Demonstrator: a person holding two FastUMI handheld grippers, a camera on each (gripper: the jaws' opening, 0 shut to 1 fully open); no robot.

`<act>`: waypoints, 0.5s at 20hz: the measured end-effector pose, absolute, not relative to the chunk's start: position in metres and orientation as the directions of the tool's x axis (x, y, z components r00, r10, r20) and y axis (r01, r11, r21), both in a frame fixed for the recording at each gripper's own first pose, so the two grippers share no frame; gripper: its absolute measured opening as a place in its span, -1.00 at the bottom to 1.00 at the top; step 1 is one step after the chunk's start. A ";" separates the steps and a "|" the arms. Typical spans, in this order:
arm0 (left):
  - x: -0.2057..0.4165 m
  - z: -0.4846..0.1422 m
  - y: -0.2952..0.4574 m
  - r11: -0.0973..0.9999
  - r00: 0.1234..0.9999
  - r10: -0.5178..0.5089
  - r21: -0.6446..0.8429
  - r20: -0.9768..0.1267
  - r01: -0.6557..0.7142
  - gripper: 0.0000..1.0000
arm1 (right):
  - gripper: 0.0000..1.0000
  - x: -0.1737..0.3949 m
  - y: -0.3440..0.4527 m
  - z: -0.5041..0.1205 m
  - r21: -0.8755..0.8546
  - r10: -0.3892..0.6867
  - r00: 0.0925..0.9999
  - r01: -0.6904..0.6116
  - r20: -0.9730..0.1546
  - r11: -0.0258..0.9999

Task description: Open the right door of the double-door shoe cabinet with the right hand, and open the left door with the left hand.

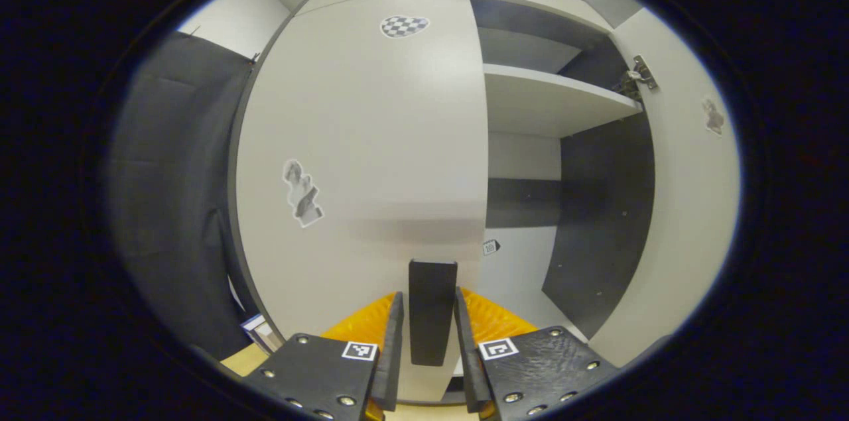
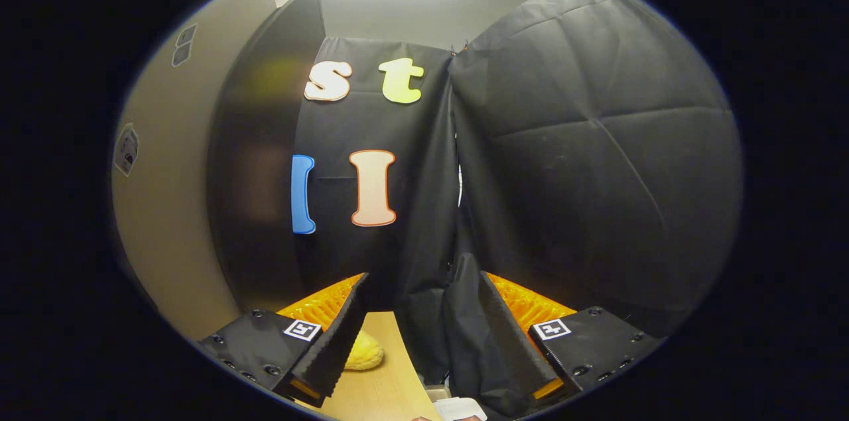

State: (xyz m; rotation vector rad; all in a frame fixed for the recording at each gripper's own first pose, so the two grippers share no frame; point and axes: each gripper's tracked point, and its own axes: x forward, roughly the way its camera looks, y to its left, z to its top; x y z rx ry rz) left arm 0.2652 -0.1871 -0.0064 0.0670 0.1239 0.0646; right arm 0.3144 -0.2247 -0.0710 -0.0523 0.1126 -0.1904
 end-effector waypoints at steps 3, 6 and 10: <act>0.268 -0.007 -0.187 0.992 0.988 0.099 0.087 -0.116 -0.089 -0.38 | 0.94 0.318 -0.225 -0.071 -0.067 -0.176 0.979 0.170 -0.106 0.983; 0.266 -0.008 -0.187 0.987 0.988 0.118 0.117 -0.095 -0.107 -0.52 | 0.99 0.321 -0.221 -0.074 -0.033 -0.156 0.980 0.153 -0.121 0.988; 0.266 -0.012 -0.186 0.982 0.987 0.119 0.163 -0.112 -0.100 -0.84 | 0.94 0.322 -0.217 -0.083 0.006 -0.144 0.978 0.147 -0.148 0.989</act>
